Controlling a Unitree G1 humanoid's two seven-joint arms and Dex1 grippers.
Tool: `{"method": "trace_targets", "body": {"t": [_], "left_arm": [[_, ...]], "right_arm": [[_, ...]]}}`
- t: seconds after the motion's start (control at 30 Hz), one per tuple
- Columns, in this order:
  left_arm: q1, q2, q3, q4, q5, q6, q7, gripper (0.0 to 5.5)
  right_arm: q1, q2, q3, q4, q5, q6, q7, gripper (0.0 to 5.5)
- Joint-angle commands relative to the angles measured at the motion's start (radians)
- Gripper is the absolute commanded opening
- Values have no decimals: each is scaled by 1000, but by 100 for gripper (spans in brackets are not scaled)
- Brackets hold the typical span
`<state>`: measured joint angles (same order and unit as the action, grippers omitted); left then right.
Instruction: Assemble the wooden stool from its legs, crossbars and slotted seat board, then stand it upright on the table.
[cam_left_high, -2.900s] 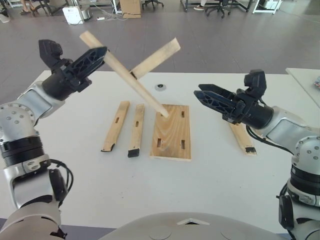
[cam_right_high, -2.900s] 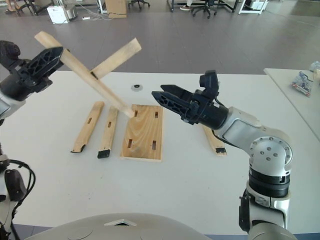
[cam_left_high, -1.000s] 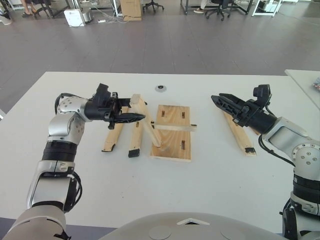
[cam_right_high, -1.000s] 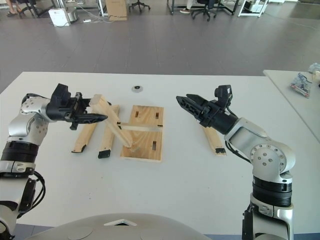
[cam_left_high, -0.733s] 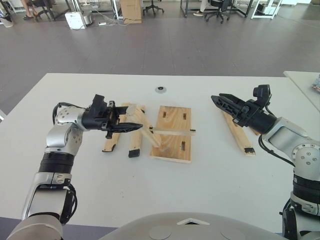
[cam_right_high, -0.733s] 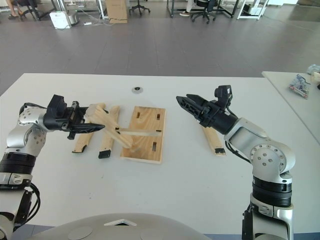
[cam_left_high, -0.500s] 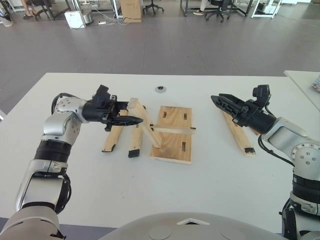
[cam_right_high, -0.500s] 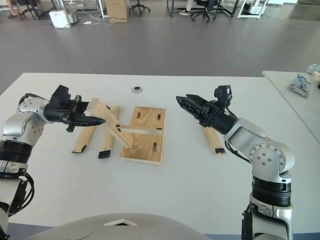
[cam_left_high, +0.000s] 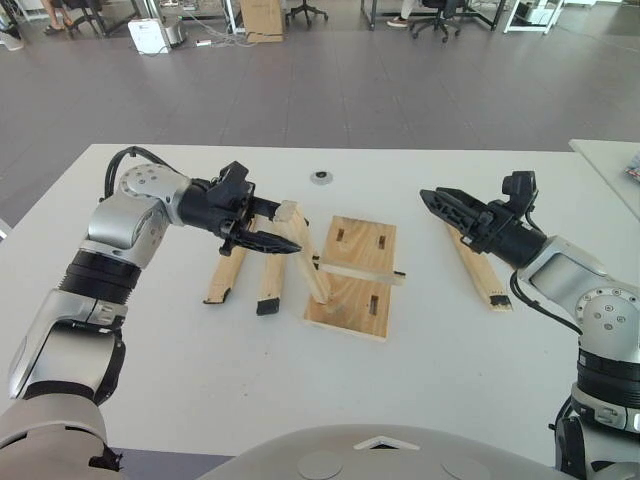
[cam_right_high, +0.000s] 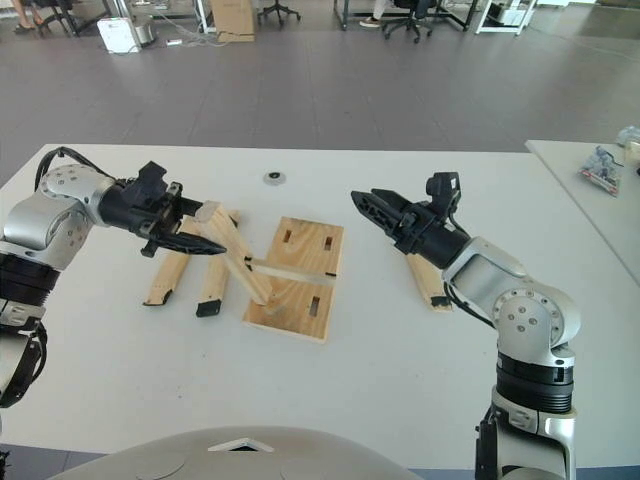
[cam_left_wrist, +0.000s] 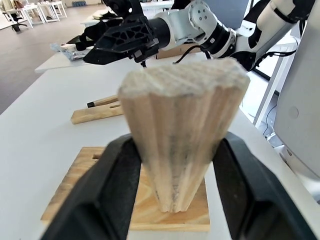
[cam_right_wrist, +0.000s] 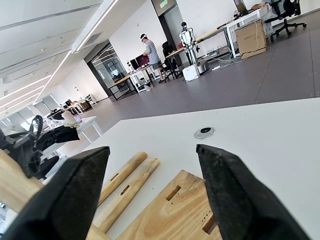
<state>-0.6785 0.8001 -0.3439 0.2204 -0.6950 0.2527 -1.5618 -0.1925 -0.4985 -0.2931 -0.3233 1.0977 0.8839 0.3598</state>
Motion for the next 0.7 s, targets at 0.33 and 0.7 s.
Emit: {"method": "trace_targets", "body": {"t": [0.33, 0.7], "left_arm": [[218, 61, -91, -86, 330, 238, 186, 388], [476, -134, 163, -172, 406, 211, 681, 466]], "right_arm": [[-15, 25, -39, 21, -10, -15, -68, 325], [-7, 23, -31, 22, -14, -3, -63, 325]]}}
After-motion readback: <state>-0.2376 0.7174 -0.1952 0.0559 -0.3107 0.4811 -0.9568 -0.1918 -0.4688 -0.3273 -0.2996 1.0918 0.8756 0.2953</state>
